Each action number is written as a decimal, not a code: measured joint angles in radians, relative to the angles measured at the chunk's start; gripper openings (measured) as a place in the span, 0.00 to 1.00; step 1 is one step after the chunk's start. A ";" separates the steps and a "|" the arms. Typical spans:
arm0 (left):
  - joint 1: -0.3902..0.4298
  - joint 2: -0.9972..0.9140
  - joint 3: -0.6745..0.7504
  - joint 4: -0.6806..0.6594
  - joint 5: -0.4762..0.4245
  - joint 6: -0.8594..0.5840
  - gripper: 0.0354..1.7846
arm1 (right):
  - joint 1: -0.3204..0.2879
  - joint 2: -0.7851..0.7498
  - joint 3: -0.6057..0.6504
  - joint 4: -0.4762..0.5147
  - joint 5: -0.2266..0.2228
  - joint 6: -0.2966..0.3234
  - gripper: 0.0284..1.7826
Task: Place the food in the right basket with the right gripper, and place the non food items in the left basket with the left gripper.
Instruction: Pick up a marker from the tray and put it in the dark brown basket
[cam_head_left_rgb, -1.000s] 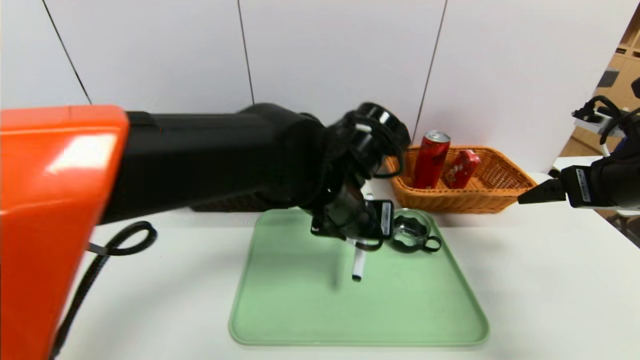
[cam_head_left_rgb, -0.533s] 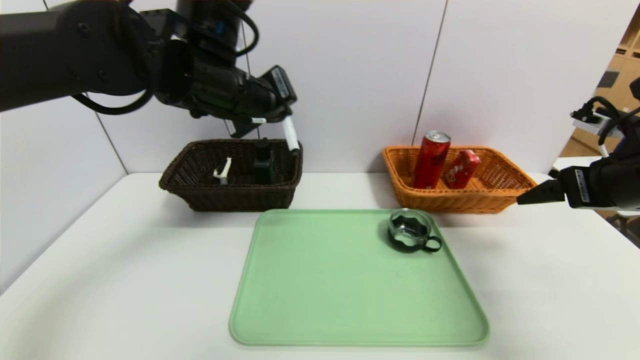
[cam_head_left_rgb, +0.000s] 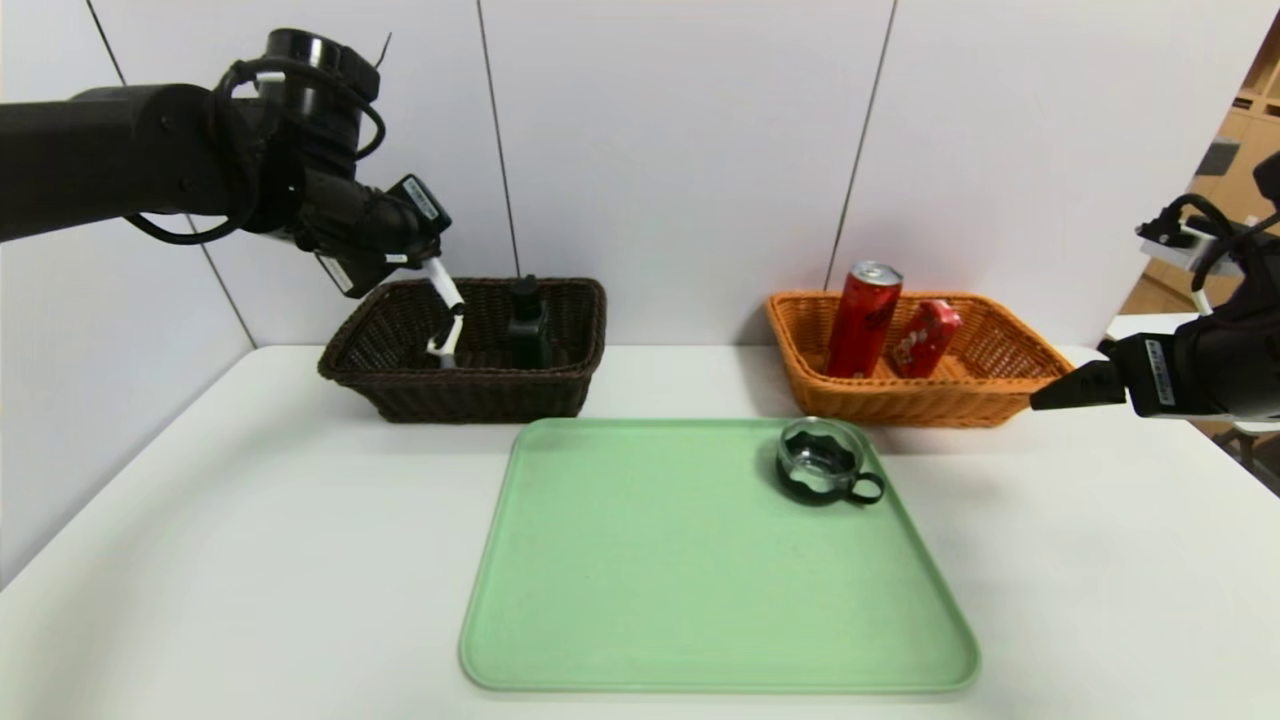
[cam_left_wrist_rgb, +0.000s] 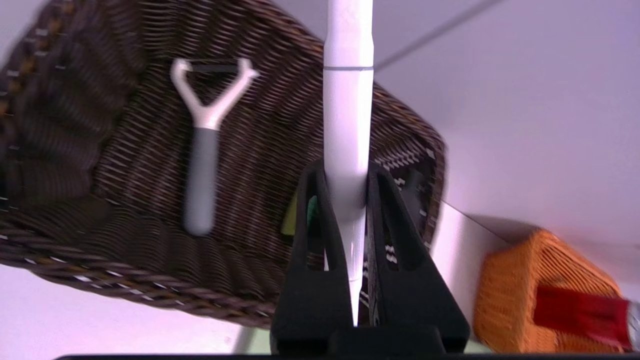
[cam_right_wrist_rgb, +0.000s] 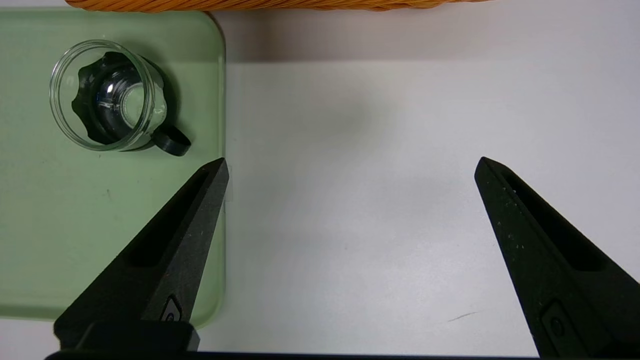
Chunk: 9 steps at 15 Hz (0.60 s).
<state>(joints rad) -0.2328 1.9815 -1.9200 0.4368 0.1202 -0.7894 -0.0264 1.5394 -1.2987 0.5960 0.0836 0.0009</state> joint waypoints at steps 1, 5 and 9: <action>0.011 0.017 0.006 -0.004 0.002 -0.001 0.07 | 0.000 0.000 0.000 0.000 0.000 0.000 0.95; 0.047 0.100 0.012 -0.008 0.039 -0.019 0.07 | -0.001 0.001 0.002 0.000 0.000 -0.001 0.95; 0.051 0.166 0.005 -0.035 0.042 -0.022 0.07 | -0.001 0.003 0.001 0.000 0.001 -0.003 0.95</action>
<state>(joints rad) -0.1813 2.1479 -1.9151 0.4017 0.1621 -0.8111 -0.0279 1.5423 -1.2974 0.5960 0.0851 -0.0023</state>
